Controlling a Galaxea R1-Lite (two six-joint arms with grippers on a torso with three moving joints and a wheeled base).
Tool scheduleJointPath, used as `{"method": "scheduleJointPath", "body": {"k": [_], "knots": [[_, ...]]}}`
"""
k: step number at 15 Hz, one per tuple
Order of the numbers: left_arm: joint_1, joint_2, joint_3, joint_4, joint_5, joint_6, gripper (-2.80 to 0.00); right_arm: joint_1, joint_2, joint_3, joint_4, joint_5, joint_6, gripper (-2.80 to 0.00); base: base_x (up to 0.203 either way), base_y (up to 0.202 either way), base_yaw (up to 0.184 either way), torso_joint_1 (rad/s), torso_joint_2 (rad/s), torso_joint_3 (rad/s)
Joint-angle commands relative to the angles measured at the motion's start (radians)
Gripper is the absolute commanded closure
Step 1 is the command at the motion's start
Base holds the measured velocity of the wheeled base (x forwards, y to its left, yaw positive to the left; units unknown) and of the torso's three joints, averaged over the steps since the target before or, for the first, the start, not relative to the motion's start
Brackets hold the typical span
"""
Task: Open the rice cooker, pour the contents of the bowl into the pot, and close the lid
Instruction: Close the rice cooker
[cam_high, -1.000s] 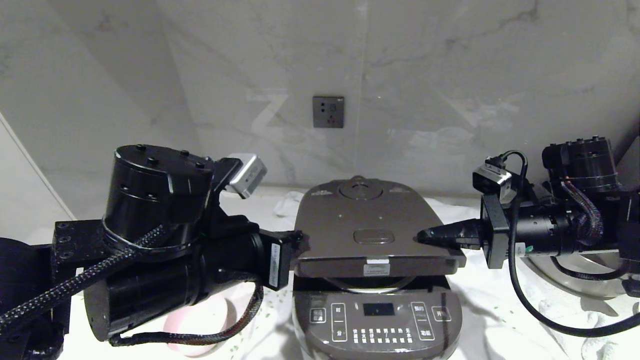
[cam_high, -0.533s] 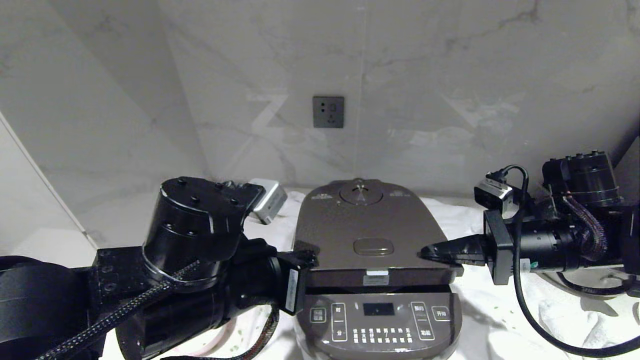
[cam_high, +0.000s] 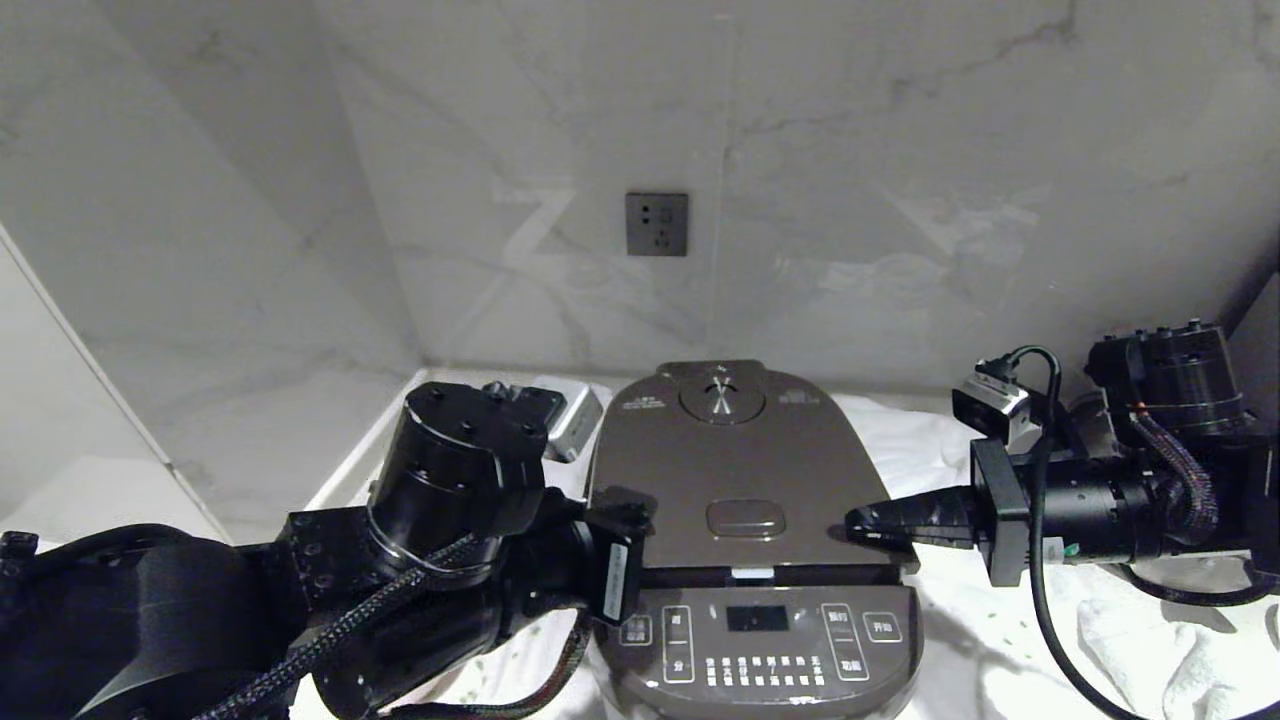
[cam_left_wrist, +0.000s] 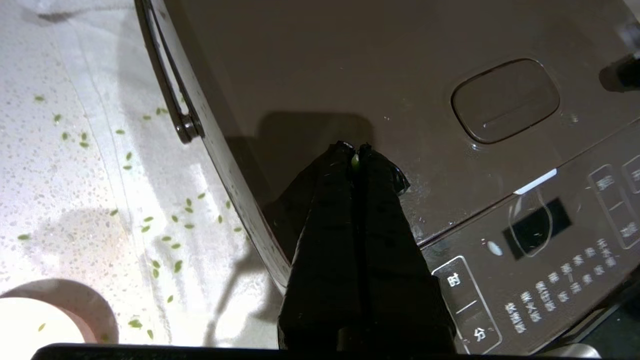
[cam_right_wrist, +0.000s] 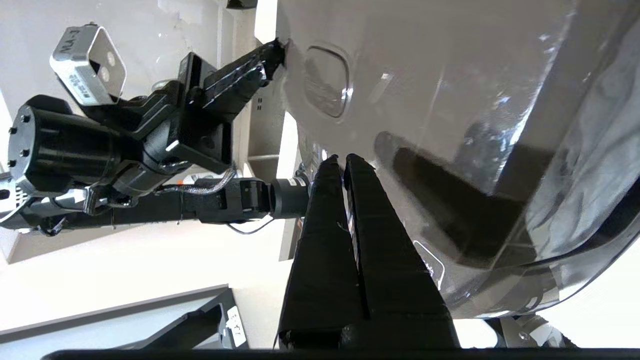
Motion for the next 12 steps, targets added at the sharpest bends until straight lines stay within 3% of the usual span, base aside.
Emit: {"method": "scheduleJointPath", "body": {"k": [1,7,12], "knots": [[0.002,0.010,0.016,-0.002,0.001,-0.003,0.00,0.001,0.014,0.009,-0.003,0.008,0.004,0.00,0.000,0.000,0.000,0.000,0.00,0.000],[0.002,0.012,0.036,-0.003,0.001,-0.003,0.00,0.000,0.042,0.030,-0.011,0.010,0.002,0.00,0.000,0.000,0.000,0.000,0.00,0.000],[0.000,0.018,0.039,-0.003,0.000,-0.001,0.00,-0.003,0.068,0.075,-0.112,0.004,0.005,0.00,0.000,0.000,0.000,0.000,0.00,0.000]]}}
